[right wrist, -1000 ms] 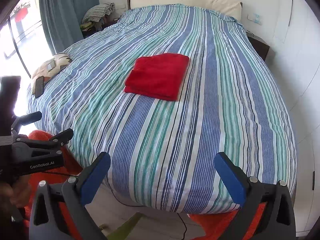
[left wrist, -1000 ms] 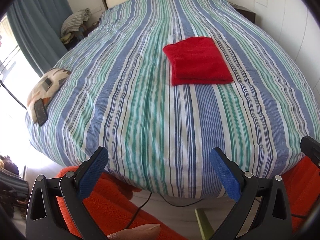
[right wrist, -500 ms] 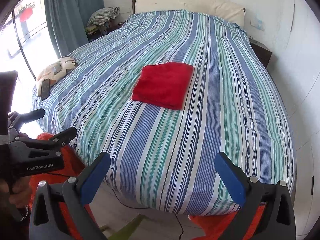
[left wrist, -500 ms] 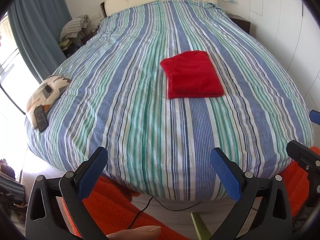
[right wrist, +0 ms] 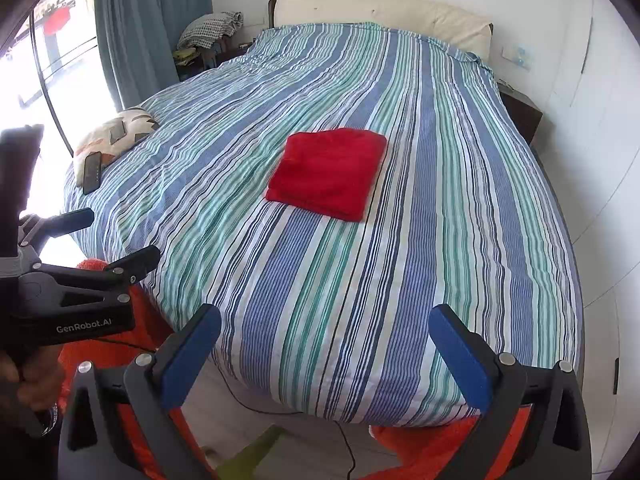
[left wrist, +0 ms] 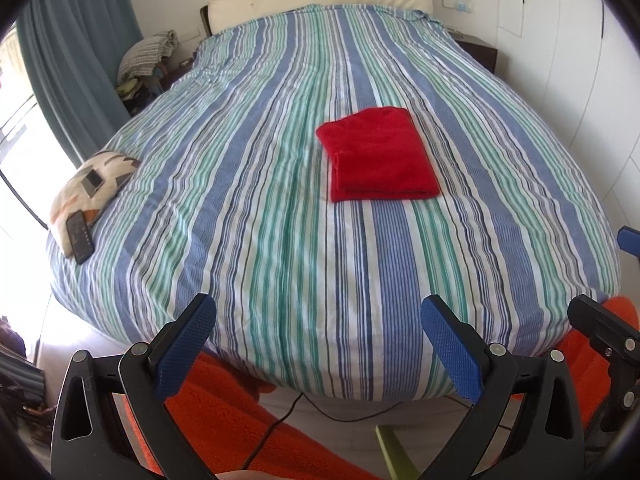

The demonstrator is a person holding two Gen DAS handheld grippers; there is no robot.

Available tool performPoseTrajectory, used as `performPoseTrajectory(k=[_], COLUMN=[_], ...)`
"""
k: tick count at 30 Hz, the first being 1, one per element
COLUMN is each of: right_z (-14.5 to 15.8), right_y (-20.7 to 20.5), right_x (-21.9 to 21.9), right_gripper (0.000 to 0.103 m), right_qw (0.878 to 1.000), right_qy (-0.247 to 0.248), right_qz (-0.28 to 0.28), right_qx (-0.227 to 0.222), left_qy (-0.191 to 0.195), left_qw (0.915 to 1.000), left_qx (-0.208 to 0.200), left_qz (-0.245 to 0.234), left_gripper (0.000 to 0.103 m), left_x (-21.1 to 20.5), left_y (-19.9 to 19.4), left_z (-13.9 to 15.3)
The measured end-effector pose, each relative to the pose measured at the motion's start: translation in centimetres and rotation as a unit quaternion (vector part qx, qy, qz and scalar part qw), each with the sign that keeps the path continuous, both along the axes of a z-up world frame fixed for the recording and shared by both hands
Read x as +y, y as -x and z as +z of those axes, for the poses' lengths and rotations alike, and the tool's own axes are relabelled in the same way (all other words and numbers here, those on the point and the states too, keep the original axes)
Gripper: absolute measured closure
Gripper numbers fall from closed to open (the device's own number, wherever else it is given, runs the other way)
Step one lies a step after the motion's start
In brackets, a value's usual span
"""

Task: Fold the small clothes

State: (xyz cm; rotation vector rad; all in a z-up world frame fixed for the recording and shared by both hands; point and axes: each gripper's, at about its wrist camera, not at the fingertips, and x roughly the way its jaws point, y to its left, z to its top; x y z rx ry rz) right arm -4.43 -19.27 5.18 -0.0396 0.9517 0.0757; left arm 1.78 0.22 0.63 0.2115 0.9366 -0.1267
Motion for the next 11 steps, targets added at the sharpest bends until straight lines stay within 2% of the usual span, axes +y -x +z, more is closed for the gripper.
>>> performPoseTrajectory(k=[11], right_z=[-0.32], right_y=[0.07], right_x=[-0.26], right_gripper=[0.001], right_qw=[1.0], right_qy=[-0.006], right_qz=[-0.006], right_qx=[-0.002], left_qy=[0.007], left_qw=[0.9998], left_qx=[-0.015], left_qz=[-0.006], left_gripper=[0.001], left_x=[-0.13], left_y=[0.63], left_z=[0.45])
